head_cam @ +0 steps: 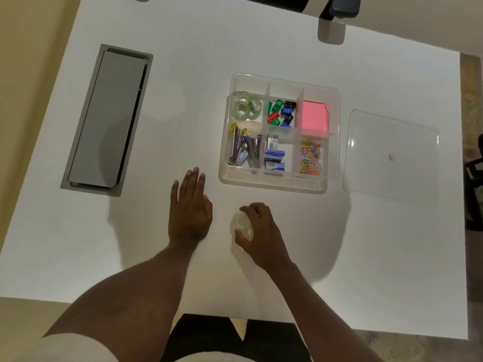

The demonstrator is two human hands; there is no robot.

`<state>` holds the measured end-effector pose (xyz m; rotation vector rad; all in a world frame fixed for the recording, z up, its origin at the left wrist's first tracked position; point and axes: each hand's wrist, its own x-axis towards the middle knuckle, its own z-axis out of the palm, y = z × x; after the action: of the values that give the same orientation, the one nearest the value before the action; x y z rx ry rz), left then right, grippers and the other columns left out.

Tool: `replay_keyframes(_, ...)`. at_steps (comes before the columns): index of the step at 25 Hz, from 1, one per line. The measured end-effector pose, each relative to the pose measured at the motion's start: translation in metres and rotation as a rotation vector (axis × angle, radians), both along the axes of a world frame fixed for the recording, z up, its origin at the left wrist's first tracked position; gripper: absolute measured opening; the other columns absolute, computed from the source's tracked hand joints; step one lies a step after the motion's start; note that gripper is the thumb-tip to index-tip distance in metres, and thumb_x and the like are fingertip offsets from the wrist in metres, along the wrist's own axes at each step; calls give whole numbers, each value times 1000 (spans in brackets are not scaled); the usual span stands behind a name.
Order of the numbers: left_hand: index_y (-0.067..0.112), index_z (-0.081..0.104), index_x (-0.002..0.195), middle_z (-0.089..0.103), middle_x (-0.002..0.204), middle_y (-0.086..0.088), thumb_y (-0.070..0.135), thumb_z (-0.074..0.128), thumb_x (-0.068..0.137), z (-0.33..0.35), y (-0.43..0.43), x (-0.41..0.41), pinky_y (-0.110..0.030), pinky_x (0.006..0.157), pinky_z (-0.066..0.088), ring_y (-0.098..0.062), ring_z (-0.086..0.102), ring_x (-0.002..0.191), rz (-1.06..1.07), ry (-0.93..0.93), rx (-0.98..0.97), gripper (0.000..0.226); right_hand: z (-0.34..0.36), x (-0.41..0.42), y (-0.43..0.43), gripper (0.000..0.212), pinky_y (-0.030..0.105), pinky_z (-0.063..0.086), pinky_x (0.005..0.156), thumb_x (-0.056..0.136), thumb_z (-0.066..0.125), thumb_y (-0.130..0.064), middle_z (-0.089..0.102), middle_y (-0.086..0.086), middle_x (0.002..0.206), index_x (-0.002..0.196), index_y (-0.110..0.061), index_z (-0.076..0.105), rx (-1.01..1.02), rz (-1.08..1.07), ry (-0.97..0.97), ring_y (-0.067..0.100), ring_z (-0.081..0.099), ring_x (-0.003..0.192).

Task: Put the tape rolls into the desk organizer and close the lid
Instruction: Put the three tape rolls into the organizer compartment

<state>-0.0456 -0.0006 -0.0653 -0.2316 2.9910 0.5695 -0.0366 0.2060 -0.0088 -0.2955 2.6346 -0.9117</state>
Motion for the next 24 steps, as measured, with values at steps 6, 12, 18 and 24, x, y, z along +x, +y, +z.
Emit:
replay_keyframes(6, 15, 31, 161, 26, 172, -7, 31, 25, 107, 2, 0, 0, -54, 130, 20, -23, 18, 162, 5, 13, 11, 57, 37, -87, -21, 55, 21, 50, 91, 80, 79, -30, 53, 6, 125, 126, -13, 55, -147, -132, 186, 17, 53, 111)
replay_keyframes(12, 16, 29, 162, 24, 173, -5, 30, 28, 107, 4, -1, -2, -54, 130, 21, -22, 18, 162, 9, -6, 20, 57, 60, -189, -34, 43, 12, 44, 83, 81, 76, -14, 52, 10, 117, 119, -7, 57, -238, -244, 307, 12, 50, 98)
replay_keyframes(18, 19, 27, 162, 24, 173, -5, 41, 11, 107, 3, -1, -4, -55, 129, 24, -24, 19, 162, 26, -34, 35, 61, 50, -268, -40, 43, 32, 43, 88, 78, 73, -32, 60, 7, 110, 113, -14, 56, 195, -144, 331, 25, 54, 102)
replay_keyframes(24, 21, 25, 164, 20, 174, -2, 42, 12, 108, -1, -1, -3, -54, 130, 23, -22, 15, 163, 23, -66, 26, 61, 31, -294, -48, 34, 43, 37, 89, 77, 72, -14, 69, 9, 103, 110, -11, 62, 605, 58, 381, 32, 55, 105)
